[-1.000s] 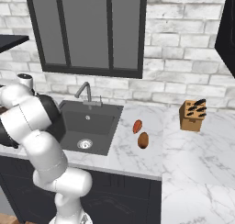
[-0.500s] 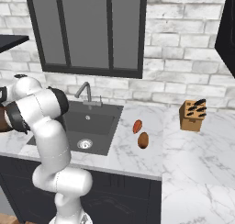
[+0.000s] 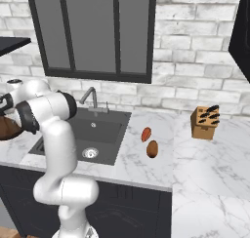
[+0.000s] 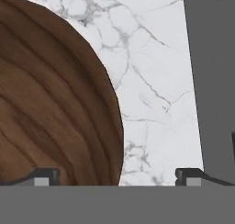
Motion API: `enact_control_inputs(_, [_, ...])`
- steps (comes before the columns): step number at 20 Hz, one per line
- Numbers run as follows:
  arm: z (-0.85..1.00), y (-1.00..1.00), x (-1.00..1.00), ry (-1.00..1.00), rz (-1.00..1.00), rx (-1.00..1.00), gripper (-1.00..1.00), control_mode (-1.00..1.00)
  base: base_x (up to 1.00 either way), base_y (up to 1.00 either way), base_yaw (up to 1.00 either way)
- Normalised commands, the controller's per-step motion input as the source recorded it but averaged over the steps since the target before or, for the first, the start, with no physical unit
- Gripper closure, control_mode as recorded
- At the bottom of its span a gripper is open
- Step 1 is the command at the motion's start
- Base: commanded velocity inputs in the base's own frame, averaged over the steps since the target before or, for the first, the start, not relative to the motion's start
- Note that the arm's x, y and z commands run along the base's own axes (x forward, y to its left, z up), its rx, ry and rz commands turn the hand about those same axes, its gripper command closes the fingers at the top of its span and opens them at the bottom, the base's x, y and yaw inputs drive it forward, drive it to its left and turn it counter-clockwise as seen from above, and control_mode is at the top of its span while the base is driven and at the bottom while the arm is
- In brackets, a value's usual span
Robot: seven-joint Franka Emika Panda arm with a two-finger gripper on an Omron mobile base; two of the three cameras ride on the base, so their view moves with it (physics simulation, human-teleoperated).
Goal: Remove the potato and sweet potato from the sink. Then move the bowl and cup from the counter to the sink for washing.
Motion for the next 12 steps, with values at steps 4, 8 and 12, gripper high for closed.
enact_control_inputs(4, [-0.12, 0.12, 0.18, 0.01, 0.00, 0.00, -1.00, -1.00, 0.00, 0.00, 0.00])
enact_control_inputs(8, [-0.16, 0.04, 0.14, 0.01, 0.00, 0.00, -1.00, -1.00, 0.00, 0.00, 0.00])
enact_control_inputs(12, [-0.18, 0.03, 0.12, 0.00, 0.00, 0.00, -1.00, -1.00, 0.00, 0.00, 0.00])
